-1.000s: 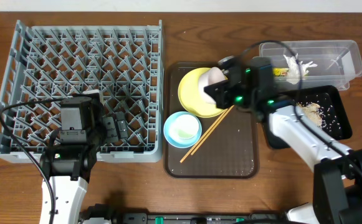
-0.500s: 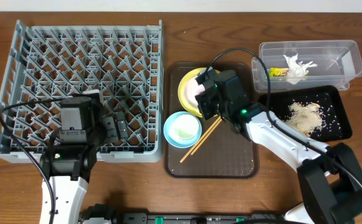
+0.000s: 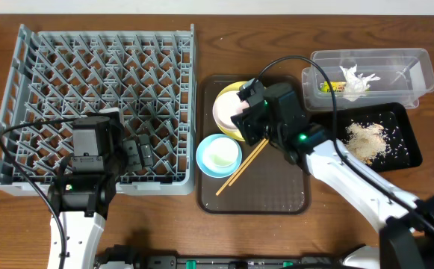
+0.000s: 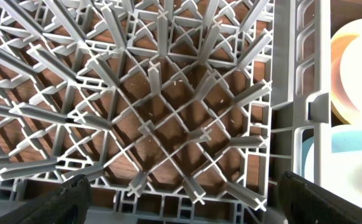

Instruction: Sort waste into correct bins and load items into the dishwasher rack

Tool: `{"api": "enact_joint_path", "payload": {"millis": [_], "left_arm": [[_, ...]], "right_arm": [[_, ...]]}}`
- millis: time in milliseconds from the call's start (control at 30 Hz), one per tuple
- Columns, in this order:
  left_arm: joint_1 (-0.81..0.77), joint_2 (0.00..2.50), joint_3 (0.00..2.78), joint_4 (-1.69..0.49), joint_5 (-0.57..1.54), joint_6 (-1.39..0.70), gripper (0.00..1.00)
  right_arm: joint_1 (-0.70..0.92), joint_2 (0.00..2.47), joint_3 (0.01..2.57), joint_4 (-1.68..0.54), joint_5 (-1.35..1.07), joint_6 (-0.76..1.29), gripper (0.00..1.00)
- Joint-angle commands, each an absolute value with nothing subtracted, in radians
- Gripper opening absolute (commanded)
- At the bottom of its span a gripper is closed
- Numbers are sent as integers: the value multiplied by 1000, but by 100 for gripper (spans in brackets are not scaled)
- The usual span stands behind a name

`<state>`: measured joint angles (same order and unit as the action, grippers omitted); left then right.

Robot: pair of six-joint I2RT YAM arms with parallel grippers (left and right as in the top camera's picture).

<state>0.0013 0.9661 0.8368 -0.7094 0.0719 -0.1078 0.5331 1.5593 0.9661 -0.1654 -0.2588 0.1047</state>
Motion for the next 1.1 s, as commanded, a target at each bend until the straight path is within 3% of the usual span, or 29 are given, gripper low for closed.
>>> {"api": "enact_joint_path", "payload": {"millis": [0, 267, 533, 667, 833, 1067], "left_arm": [[-3, 966, 861, -709, 74, -113, 97], [-3, 966, 861, -710, 75, -113, 97], [-3, 966, 861, -710, 75, -114, 96], [-4, 966, 861, -710, 75, -114, 96], [-3, 966, 861, -710, 75, -114, 97], [-4, 966, 861, -685, 181, -114, 97]], "right_arm": [[562, 1554, 970, -236, -322, 126, 36], [591, 1624, 967, -341, -305, 145, 33], [592, 1648, 967, -336, -303, 183, 15], [590, 1647, 968, -337, -303, 187, 1], [567, 1604, 975, -336, -304, 209, 1], [416, 1455, 990, -307, -310, 332, 1]]}}
